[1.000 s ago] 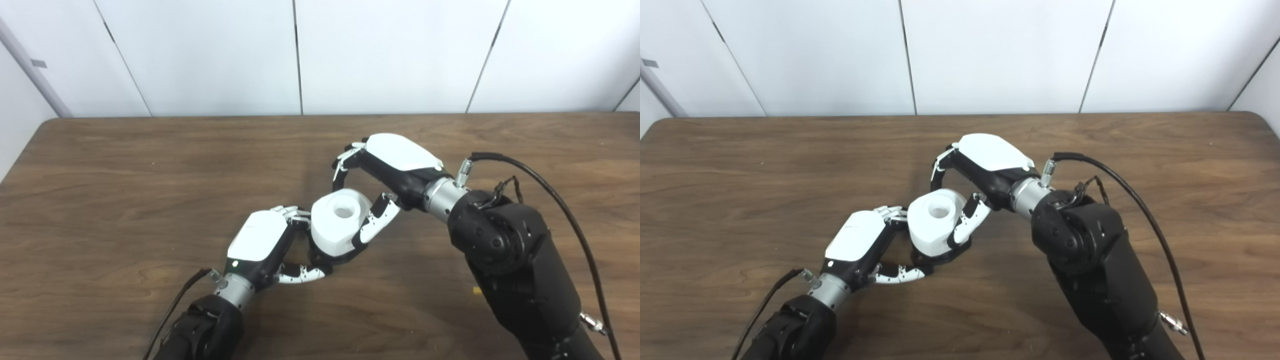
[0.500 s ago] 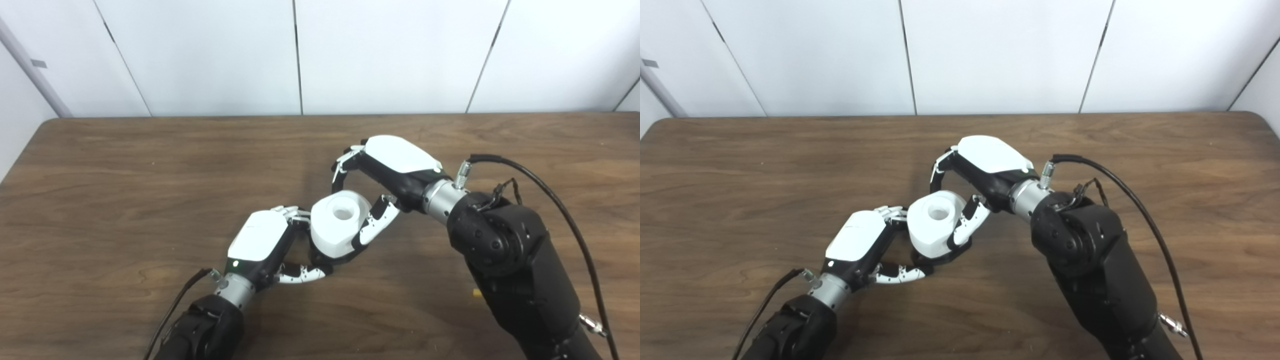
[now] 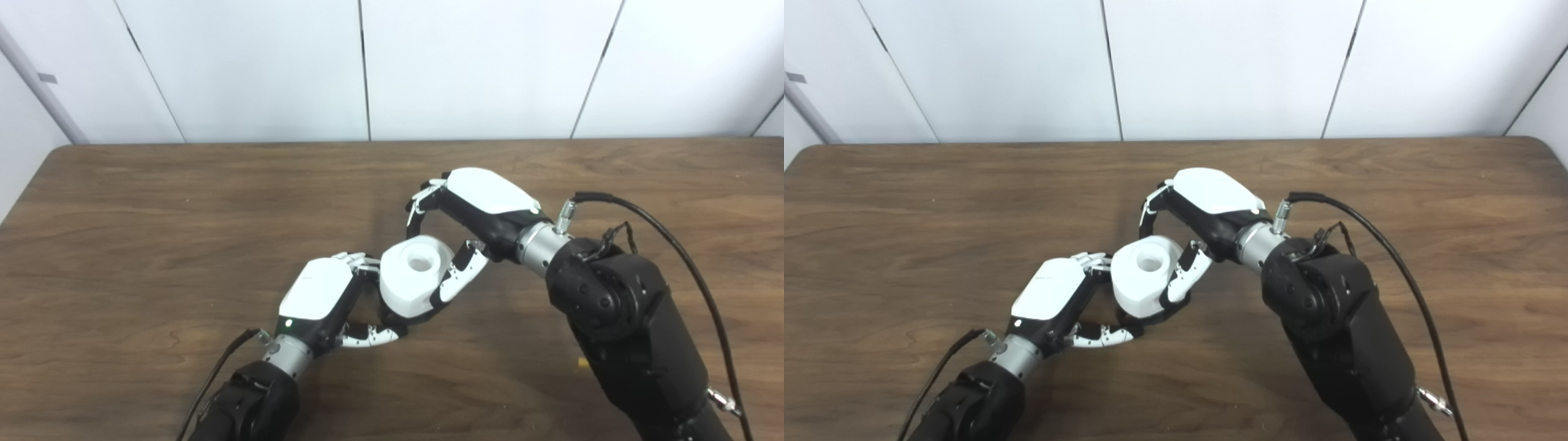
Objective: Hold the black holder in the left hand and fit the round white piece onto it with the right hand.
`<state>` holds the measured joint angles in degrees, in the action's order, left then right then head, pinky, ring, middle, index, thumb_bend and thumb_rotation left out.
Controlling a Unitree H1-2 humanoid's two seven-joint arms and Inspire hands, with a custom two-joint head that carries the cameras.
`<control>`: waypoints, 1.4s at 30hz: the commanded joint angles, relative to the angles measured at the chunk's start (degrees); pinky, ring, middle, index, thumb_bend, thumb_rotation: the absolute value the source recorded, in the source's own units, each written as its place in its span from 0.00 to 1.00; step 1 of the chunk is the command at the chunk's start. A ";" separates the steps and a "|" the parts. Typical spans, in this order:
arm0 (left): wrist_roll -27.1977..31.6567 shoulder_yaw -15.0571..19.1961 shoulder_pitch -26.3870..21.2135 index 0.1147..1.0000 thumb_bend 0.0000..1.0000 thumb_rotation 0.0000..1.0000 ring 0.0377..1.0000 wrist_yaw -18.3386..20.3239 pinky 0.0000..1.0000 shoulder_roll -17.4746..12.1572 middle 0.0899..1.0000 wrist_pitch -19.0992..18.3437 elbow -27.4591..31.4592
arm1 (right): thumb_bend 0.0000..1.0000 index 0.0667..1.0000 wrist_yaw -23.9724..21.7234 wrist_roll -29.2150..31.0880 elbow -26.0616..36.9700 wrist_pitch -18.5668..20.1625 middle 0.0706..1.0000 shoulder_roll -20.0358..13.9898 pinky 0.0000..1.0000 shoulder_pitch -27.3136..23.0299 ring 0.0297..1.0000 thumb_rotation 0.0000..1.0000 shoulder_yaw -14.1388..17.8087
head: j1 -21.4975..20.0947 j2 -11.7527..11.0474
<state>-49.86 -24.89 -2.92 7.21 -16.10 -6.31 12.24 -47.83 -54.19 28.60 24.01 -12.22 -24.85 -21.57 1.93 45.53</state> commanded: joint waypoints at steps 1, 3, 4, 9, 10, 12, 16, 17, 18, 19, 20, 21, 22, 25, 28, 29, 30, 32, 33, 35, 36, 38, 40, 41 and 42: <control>-0.11 -1.95 1.29 0.42 0.52 0.05 0.84 4.33 0.89 -0.03 0.74 -0.23 -1.00 | 0.53 0.45 1.62 0.04 0.72 -1.36 0.79 0.20 1.00 -1.57 0.91 0.14 0.31 | 0.09 0.05; -0.20 -2.01 1.29 0.42 0.52 0.05 0.84 4.28 0.89 -0.11 0.74 -0.11 -0.99 | 0.53 0.45 1.48 0.00 0.78 -1.29 0.79 0.16 1.00 -1.51 0.91 0.14 0.25 | 0.04 0.07; -0.19 -2.03 1.29 0.42 0.52 0.05 0.84 4.17 0.88 -0.18 0.74 0.07 -1.05 | 0.53 0.45 1.33 -0.01 0.83 -1.19 0.79 0.13 1.00 -1.49 0.91 0.14 0.22 | 0.04 0.07; -0.09 -2.01 1.39 0.42 0.52 0.05 0.83 3.85 0.88 -0.24 0.74 0.45 -1.22 | 0.52 0.45 1.44 0.32 0.77 -1.43 0.79 -0.12 1.00 -1.13 0.91 0.14 0.23 | -0.12 0.17; -0.06 -2.00 1.41 0.42 0.52 0.05 0.83 3.87 0.88 -0.19 0.74 0.41 -1.20 | 0.53 0.45 1.49 0.41 0.75 -1.47 0.78 -0.18 1.00 -1.06 0.91 0.14 0.25 | -0.11 0.14; -0.11 -2.04 1.42 0.42 0.52 0.05 0.83 3.90 0.88 -0.11 0.74 0.36 -1.22 | 0.52 0.45 1.51 0.45 0.77 -1.44 0.79 -0.29 1.00 -0.93 0.91 0.14 0.23 | -0.11 0.14; -0.32 -2.10 1.41 0.42 0.52 0.05 0.83 3.81 0.88 0.01 0.74 0.30 -1.28 | 0.52 0.45 1.59 0.60 0.82 -1.41 0.79 -0.40 1.00 -0.74 0.91 0.14 0.20 | -0.11 0.10; -0.33 -2.10 1.39 0.42 0.52 0.05 0.83 4.01 0.88 0.03 0.74 0.12 -1.21 | 0.52 0.45 1.66 0.59 0.80 -1.57 0.79 -0.50 1.00 -0.72 0.91 0.14 0.13 | -0.10 0.09; -0.29 -2.08 1.39 0.42 0.52 0.05 0.83 4.16 0.88 0.04 0.75 -0.01 -1.14 | 0.52 0.45 1.66 0.52 0.81 -1.73 0.79 -0.65 1.00 -0.73 0.91 0.14 0.01 | -0.10 0.09; -0.33 -2.09 1.38 0.42 0.52 0.05 0.84 4.31 0.88 0.04 0.75 -0.14 -1.08 | 0.52 0.45 1.59 0.37 0.83 -1.80 0.79 -0.79 1.00 -0.75 0.91 0.14 -0.13 | -0.13 -0.02; -0.37 -2.10 1.36 0.42 0.52 0.05 0.84 4.40 0.88 0.04 0.75 -0.22 -1.03 | 0.53 0.45 1.55 0.28 0.85 -1.83 0.79 -0.88 1.00 -0.77 0.91 0.14 -0.23 | -0.13 -0.02; -0.38 -2.12 1.36 0.42 0.52 0.05 0.84 4.34 0.88 0.02 0.75 -0.16 -1.04 | 0.53 0.45 1.54 0.26 0.85 -1.85 0.79 -0.98 1.00 -0.75 0.91 0.14 -0.29 | -0.18 -0.01; -0.37 -2.12 1.36 0.42 0.52 0.05 0.84 4.27 0.88 0.00 0.75 -0.10 -1.06 | 0.52 0.45 1.50 0.33 0.87 -1.86 0.79 -1.10 1.00 -0.72 0.91 0.14 -0.33 | -0.21 0.01; -0.43 -2.16 1.37 0.42 0.52 0.05 0.83 3.97 0.88 -0.05 0.74 0.14 -1.18 | 0.52 0.45 1.52 0.60 0.88 -2.04 0.80 -1.39 1.00 -0.62 0.91 0.15 -0.38 | -0.22 0.03; -0.71 -2.27 1.38 0.42 0.52 0.05 0.83 3.84 0.87 -0.11 0.74 0.30 -1.23 | 0.73 0.52 1.64 0.81 0.91 -2.49 0.80 -1.67 0.99 -0.49 0.92 0.19 -0.35 | -0.27 0.05; -0.76 -2.28 1.39 0.42 0.52 0.05 0.83 3.78 0.87 -0.10 0.74 0.33 -1.24 | 0.86 0.56 1.65 0.82 0.93 -2.62 0.81 -1.72 0.98 -0.45 0.92 0.23 -0.32 | -0.27 0.05; -0.80 -2.28 1.43 0.42 0.52 0.05 0.83 3.73 0.87 -0.07 0.74 0.35 -1.23 | 0.90 0.57 1.67 0.85 0.93 -2.77 0.81 -1.78 0.98 -0.38 0.92 0.24 -0.27 | -0.26 0.02; -0.75 -2.26 1.49 0.42 0.52 0.05 0.83 3.69 0.87 0.01 0.74 0.37 -1.24 | 0.96 0.60 1.58 0.87 0.97 -2.81 0.82 -1.86 0.97 -0.30 0.93 0.27 -0.20 | -0.25 0.04; -0.72 -2.26 1.49 0.42 0.52 0.05 0.83 3.67 0.87 0.02 0.74 0.41 -1.28 | 0.97 0.60 1.60 0.91 0.97 -2.81 0.82 -1.86 0.97 -0.25 0.94 0.27 -0.15 | -0.26 0.03; -0.67 -2.27 1.48 0.42 0.52 0.05 0.82 3.40 0.87 -0.01 0.74 0.72 -1.51 | 0.99 0.61 1.67 0.97 0.88 -2.93 0.82 -1.91 0.97 -0.19 0.94 0.29 -0.10 | -0.21 0.01; -0.67 -2.26 1.49 0.42 0.52 0.05 0.82 3.32 0.87 -0.02 0.74 0.80 -1.59 | 1.00 0.61 1.67 0.95 0.82 -2.99 0.82 -1.93 0.97 -0.19 0.94 0.29 -0.09 | -0.16 0.02; -0.72 -2.26 1.51 0.42 0.52 0.05 0.82 3.13 0.87 -0.04 0.74 0.96 -1.69 | 1.00 0.61 1.56 0.80 0.80 -3.02 0.82 -1.96 0.97 -0.22 0.94 0.31 -0.14 | -0.16 0.02; -0.69 -2.22 1.50 0.42 0.52 0.05 0.82 3.16 0.87 -0.04 0.74 0.95 -1.73 | 1.00 0.61 1.55 0.76 0.74 -3.07 0.83 -1.99 0.97 -0.24 0.94 0.32 -0.15 | -0.21 0.01; -0.69 -2.20 1.50 0.42 0.52 0.05 0.82 3.18 0.87 -0.02 0.74 0.92 -1.74 | 1.00 0.61 1.60 0.81 0.67 -3.14 0.83 -2.01 0.97 -0.23 0.93 0.33 -0.14 | -0.27 -0.04; -0.76 -2.21 1.49 0.42 0.52 0.05 0.82 3.33 0.87 -0.02 0.74 0.80 -1.69 | 1.00 0.62 1.63 0.86 0.62 -3.14 0.83 -2.02 0.97 -0.21 0.93 0.34 -0.10 | -0.25 -0.07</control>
<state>-50.25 -25.03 -2.91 7.17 -16.10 -5.88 12.24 -46.95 -53.15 28.41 22.18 -13.83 -22.95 -21.97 1.58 45.44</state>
